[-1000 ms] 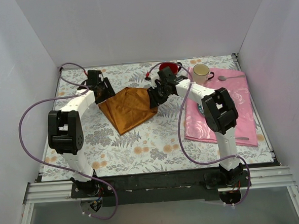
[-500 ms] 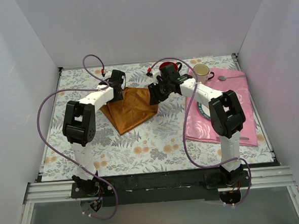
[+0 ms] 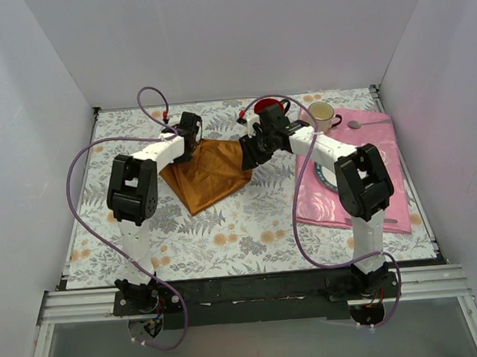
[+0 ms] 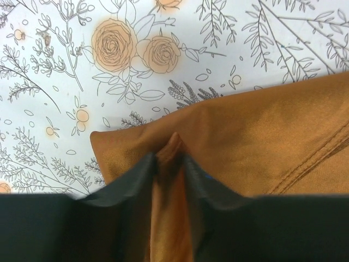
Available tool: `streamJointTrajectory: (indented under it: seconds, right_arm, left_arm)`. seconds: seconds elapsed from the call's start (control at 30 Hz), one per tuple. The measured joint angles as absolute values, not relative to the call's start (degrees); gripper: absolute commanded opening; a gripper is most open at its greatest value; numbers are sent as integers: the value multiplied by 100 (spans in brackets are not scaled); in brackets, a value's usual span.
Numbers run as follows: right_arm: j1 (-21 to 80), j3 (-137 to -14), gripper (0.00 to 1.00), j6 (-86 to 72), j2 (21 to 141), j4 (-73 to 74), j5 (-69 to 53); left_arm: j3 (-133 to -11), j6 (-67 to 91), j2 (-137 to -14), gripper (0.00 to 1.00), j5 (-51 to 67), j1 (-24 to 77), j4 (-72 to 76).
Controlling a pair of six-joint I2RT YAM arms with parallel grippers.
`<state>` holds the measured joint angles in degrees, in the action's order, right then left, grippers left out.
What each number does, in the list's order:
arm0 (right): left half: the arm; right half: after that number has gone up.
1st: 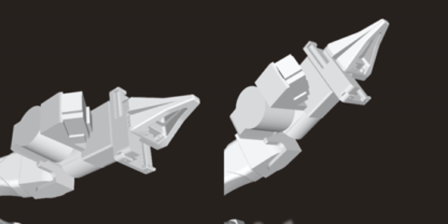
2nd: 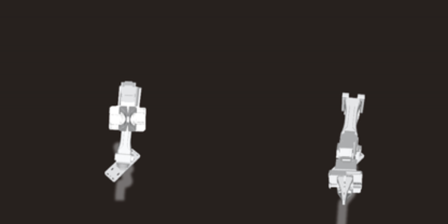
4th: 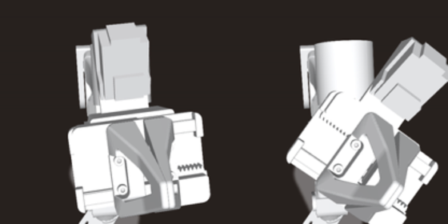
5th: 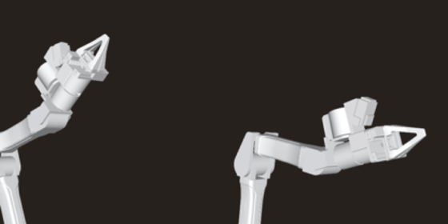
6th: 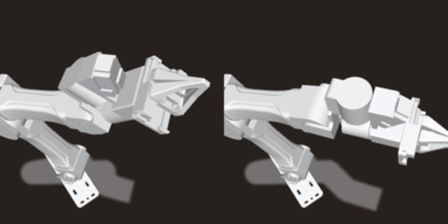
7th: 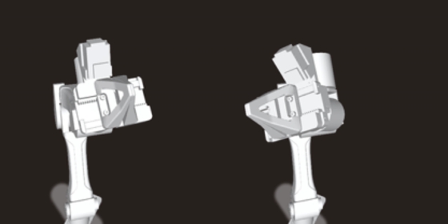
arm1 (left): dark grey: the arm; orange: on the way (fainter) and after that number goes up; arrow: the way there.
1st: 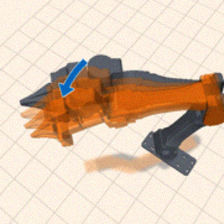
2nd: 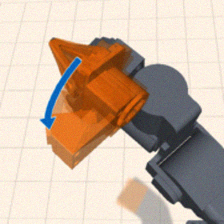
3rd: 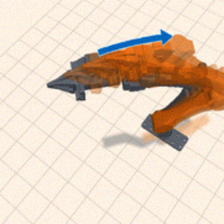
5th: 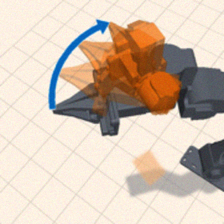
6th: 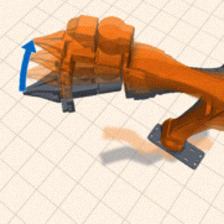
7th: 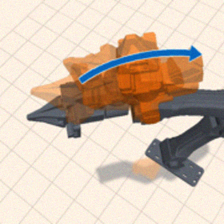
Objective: Fold the napkin, place the utensils inside, and roll it up
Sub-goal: Fold the napkin
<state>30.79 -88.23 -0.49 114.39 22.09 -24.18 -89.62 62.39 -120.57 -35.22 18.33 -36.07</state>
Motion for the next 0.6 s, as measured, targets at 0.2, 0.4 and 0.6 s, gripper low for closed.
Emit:
streamJointTrajectory:
  seconds: [0.2,0.4,0.6]
  right_arm:
    - [3076,-8823,46,-113,11408,2187,-2423]
    - [3076,-8816,46,-176,11406,2128,-2473]
    - [3105,-8720,46,-351,11406,2043,-2585]
  left_arm:
    - [-8932,6307,-12016,0,-3575,1833,-3533]
    - [-8320,6438,-11454,7,-3588,1831,-3253]
    - [-7804,6611,-10844,13,-3535,1684,-2919]
